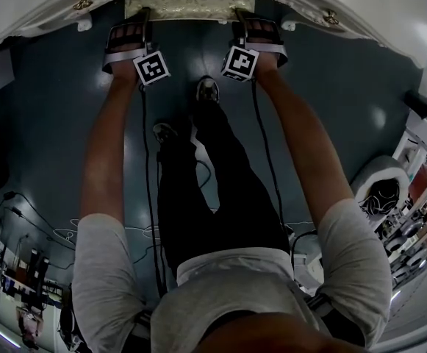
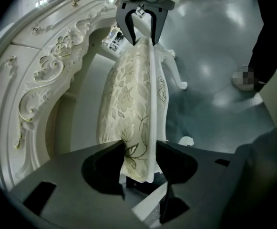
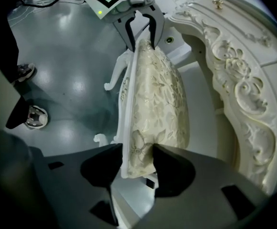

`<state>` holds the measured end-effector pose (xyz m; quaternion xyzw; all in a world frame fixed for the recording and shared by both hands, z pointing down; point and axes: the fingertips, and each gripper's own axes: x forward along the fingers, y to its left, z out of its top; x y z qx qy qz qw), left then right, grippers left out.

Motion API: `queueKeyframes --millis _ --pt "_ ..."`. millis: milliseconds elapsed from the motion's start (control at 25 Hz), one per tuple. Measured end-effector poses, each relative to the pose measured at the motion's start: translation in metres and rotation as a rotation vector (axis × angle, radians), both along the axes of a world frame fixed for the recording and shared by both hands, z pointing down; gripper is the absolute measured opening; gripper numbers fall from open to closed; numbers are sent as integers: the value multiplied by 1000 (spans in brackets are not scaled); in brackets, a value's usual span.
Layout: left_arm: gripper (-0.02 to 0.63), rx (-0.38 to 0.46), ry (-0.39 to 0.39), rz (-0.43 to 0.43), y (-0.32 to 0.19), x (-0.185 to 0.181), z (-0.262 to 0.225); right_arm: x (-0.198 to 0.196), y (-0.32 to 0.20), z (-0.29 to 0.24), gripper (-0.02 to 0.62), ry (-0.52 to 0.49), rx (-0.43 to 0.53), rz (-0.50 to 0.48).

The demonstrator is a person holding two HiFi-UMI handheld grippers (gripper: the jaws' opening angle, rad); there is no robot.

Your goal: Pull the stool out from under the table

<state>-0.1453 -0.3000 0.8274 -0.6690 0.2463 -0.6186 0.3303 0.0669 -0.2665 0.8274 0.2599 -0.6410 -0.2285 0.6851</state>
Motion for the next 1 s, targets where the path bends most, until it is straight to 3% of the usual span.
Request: queueKeyframes --millis 160,320,400,480,640,680,720,760,880,1000 --pt "212 44 -23 -1 6 -3 -6 -2 11 3 209 -11 7 -6" --pt "212 -16 6 -14 23 -3 2 -1 16 4 199 -23 24 11" --pt "211 -17 31 -24 29 -3 2 -2 19 1 130 -50 35 23" --pt "207 -22 42 -30 36 -3 1 -3 23 -1 129 -53 46 29" --pt "195 -32 116 -31 44 2 -1 -3 26 -7 152 -47 85 50" --pt "189 -30 105 -31 43 0 -1 -2 27 -6 175 -47 80 47" --pt "189 -33 86 -32 42 -3 -2 0 30 -2 251 -41 62 37" --pt "189 -37 71 -32 42 -5 -2 3 33 4 284 -26 38 21" --pt "189 -32 71 -35 44 -5 -1 14 33 14 307 60 29 -66" --pt "191 -33 68 -37 42 -4 1 14 22 11 295 82 97 -82"
